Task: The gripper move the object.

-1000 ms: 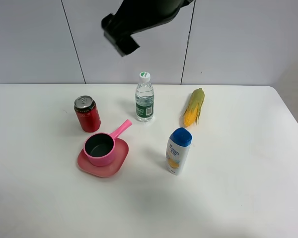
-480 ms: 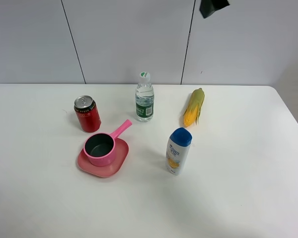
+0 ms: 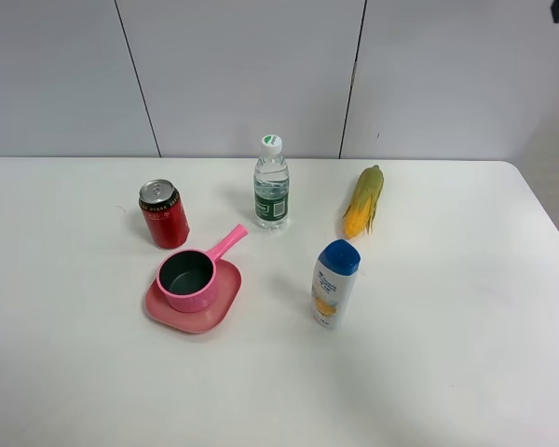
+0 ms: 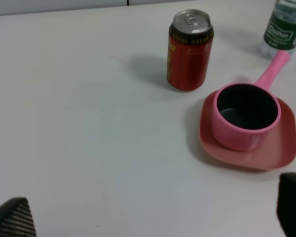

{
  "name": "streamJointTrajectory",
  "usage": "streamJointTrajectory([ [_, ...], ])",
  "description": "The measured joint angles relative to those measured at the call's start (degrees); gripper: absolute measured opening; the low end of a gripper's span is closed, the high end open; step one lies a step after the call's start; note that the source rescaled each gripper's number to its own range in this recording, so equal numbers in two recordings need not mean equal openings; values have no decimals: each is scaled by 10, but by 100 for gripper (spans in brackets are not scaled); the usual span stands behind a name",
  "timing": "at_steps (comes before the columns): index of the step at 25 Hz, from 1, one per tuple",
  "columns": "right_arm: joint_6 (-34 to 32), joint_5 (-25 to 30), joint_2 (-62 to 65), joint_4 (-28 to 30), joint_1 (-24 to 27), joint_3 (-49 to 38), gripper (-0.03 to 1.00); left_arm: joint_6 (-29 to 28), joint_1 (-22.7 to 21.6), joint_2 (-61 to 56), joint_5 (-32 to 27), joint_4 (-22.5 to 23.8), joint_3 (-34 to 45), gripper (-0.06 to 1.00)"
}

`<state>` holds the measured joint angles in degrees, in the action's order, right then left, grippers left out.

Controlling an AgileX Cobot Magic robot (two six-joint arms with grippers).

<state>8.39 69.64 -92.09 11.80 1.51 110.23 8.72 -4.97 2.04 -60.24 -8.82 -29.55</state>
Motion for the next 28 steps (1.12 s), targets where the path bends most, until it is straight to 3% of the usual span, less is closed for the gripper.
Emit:
streamJointTrajectory([
  [4, 0, 0, 57, -9, 66, -82, 98, 0, 0, 0, 0, 0, 0, 100],
  [7, 5, 1, 120, -9, 87, -156, 98, 0, 0, 0, 0, 0, 0, 100],
  [16, 5, 1, 362, -13, 89, -351, 98, 0, 0, 0, 0, 0, 0, 100],
  [23, -64, 0, 581, -31, 89, -507, 98, 0, 0, 0, 0, 0, 0, 100],
  [28, -68, -44, 694, -65, 90, -599, 98, 0, 0, 0, 0, 0, 0, 100],
])
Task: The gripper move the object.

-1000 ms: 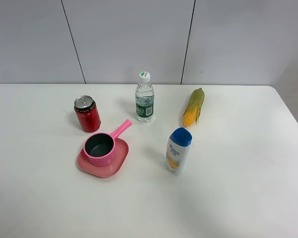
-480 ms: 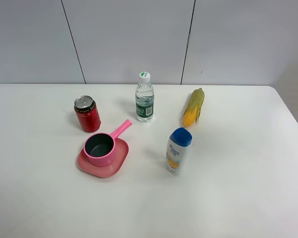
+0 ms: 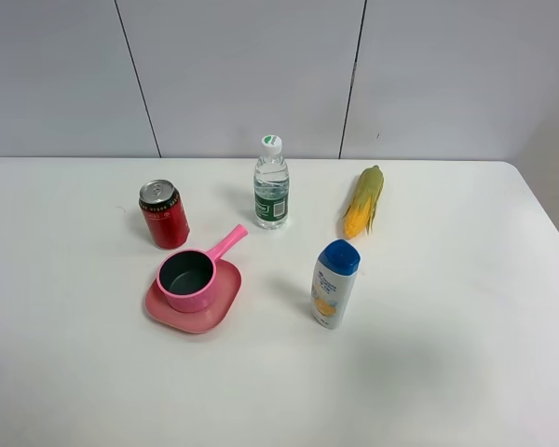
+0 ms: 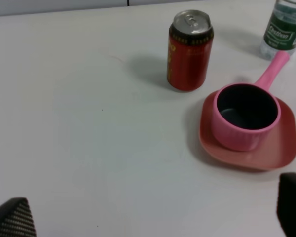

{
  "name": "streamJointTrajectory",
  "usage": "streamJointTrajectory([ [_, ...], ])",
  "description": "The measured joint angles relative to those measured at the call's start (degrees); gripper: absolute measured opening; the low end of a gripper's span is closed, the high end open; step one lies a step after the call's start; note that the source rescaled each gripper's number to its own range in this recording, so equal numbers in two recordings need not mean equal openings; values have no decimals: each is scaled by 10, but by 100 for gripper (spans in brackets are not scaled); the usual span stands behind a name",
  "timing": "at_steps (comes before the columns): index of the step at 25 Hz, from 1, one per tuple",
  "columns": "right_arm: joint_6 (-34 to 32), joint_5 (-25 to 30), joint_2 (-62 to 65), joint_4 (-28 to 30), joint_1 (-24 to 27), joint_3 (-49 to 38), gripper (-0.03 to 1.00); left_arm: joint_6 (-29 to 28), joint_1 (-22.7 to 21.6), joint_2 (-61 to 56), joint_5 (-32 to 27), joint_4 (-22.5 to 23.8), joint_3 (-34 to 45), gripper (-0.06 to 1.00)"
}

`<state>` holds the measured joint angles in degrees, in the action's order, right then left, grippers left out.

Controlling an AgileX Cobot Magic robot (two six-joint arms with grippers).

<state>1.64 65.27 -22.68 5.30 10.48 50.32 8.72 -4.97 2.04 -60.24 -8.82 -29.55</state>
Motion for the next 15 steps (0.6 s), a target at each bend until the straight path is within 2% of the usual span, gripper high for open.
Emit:
streamJointTrajectory([
  [3, 3, -22, 67, -24, -2, -57, 98, 0, 0, 0, 0, 0, 0, 100],
  [6, 20, -37, 114, -46, -28, -111, 98, 0, 0, 0, 0, 0, 0, 100],
  [10, 32, -44, 155, -49, -57, -156, 98, 0, 0, 0, 0, 0, 0, 100],
  [15, 33, -47, 184, -50, -60, -188, 98, 0, 0, 0, 0, 0, 0, 100],
])
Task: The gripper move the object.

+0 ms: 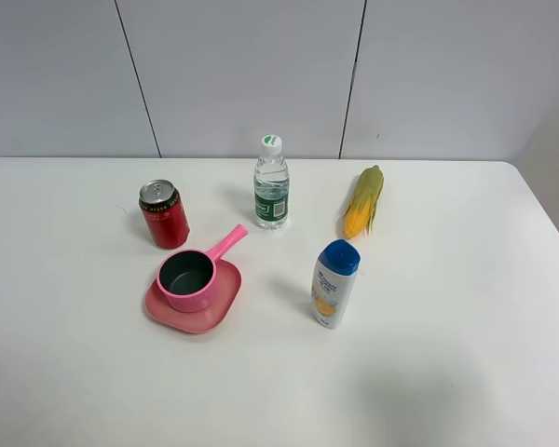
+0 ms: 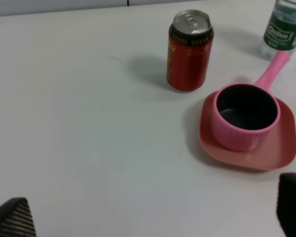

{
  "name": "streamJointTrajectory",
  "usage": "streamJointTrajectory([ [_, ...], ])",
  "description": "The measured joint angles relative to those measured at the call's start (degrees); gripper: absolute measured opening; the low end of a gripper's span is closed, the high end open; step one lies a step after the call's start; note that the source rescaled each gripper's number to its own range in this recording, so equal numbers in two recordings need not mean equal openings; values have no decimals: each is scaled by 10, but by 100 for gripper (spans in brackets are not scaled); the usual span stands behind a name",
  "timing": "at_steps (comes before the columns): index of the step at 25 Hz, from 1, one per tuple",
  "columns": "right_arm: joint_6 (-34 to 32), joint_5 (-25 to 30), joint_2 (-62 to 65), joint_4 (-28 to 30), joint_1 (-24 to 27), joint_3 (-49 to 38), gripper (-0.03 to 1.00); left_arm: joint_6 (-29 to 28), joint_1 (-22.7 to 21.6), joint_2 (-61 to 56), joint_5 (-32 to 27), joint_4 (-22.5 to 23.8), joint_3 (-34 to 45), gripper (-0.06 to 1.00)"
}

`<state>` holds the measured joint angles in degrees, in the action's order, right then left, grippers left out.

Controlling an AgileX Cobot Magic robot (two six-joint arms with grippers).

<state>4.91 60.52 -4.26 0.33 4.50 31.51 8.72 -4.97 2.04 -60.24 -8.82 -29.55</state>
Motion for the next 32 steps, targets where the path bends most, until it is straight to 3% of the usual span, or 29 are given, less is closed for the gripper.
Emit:
streamJointTrajectory([
  [32, -41, 3, 44, 12, -1, -29, 98, 0, 0, 0, 0, 0, 0, 100],
])
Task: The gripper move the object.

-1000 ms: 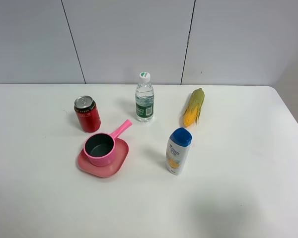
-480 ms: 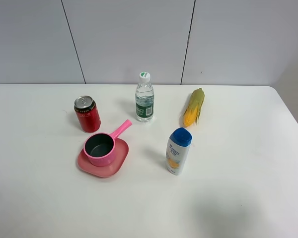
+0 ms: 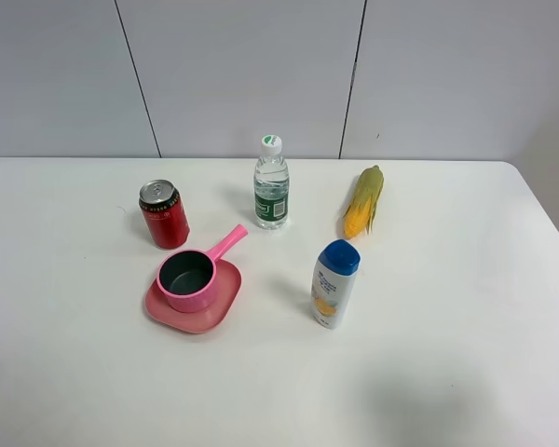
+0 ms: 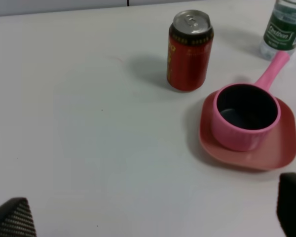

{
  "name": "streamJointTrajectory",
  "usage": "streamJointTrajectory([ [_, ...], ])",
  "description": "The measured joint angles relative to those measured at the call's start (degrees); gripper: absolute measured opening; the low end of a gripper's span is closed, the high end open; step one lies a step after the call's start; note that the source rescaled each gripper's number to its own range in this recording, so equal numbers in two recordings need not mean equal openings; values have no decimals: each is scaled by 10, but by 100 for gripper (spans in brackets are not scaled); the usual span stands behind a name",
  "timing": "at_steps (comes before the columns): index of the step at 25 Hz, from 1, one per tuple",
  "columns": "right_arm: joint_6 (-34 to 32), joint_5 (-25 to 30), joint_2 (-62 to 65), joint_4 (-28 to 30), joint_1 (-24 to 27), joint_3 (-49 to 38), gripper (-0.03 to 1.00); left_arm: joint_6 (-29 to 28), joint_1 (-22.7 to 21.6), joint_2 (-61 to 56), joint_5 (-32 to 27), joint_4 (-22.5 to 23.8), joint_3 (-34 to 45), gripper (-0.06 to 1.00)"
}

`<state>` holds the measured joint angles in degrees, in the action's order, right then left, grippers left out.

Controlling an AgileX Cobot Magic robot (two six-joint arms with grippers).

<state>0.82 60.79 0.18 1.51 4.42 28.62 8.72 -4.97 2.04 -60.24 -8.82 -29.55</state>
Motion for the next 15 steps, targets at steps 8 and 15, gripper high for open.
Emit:
streamJointTrajectory([
  [8, 0, 0, 0, 0, 0, 0, 98, 0, 0, 0, 0, -1, 0, 100],
  [15, 0, 0, 0, 0, 0, 0, 98, 0, 0, 0, 0, 0, 0, 100],
])
